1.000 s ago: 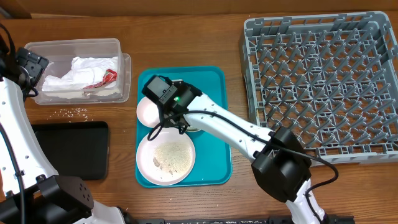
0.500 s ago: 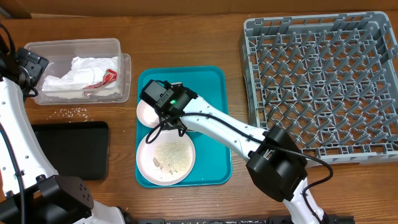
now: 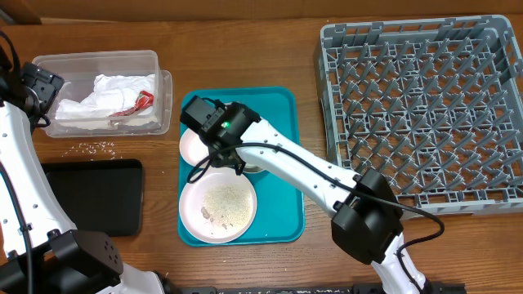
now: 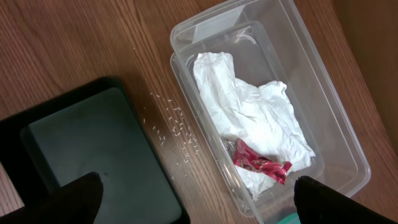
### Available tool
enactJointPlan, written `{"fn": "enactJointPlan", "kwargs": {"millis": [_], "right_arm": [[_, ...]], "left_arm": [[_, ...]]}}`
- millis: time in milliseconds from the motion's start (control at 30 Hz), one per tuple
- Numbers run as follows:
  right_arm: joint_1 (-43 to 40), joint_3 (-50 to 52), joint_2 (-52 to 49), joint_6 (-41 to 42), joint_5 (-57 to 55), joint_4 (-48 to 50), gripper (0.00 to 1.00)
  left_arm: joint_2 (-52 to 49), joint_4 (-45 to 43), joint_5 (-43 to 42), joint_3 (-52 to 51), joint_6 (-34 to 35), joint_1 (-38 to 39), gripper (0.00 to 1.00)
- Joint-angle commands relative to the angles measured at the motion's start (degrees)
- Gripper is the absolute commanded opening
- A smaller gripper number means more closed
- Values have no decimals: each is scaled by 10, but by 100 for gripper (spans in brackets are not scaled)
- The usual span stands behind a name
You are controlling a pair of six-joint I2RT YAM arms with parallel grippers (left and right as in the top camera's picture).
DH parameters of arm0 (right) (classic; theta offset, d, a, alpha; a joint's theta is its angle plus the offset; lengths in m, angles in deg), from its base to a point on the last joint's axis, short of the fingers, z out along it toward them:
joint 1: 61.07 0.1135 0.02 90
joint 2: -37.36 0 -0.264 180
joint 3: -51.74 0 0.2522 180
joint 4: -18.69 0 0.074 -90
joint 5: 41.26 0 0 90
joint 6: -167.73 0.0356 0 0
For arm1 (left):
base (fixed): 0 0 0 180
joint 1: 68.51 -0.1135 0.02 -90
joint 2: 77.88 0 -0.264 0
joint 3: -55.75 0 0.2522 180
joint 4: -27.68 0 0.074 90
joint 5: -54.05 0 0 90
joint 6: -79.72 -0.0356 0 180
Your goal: Sort waste into correct bins and load items into the dishwasher
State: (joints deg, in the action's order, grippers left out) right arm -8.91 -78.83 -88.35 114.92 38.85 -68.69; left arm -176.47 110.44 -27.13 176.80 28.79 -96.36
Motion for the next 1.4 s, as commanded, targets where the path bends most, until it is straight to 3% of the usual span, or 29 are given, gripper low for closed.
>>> {"fn": "enactJointPlan", "kwargs": {"millis": [0, 133, 267, 533, 733, 967, 1367], "right_arm": [[-16, -87, 1, -30, -15, -44, 4], [-63, -195, 7, -32, -46, -132, 4], [-160, -303, 15, -90, -32, -190, 4], [-407, -347, 14, -246, 235, -212, 4], [-585, -278, 14, -423, 513, -224, 4], [-686, -135, 14, -586, 677, -221, 4], [-772, 116, 14, -546, 855, -22, 4]], "left_arm": [[-5, 0, 6, 0, 8, 1, 100], [-5, 0, 6, 0, 8, 1, 100], [-5, 0, 6, 0, 8, 1, 100], [-5, 0, 6, 0, 8, 1, 100], [-5, 0, 6, 0, 8, 1, 100], [-5, 0, 6, 0, 8, 1, 100], [-5, 0, 6, 0, 8, 1, 100]]}}
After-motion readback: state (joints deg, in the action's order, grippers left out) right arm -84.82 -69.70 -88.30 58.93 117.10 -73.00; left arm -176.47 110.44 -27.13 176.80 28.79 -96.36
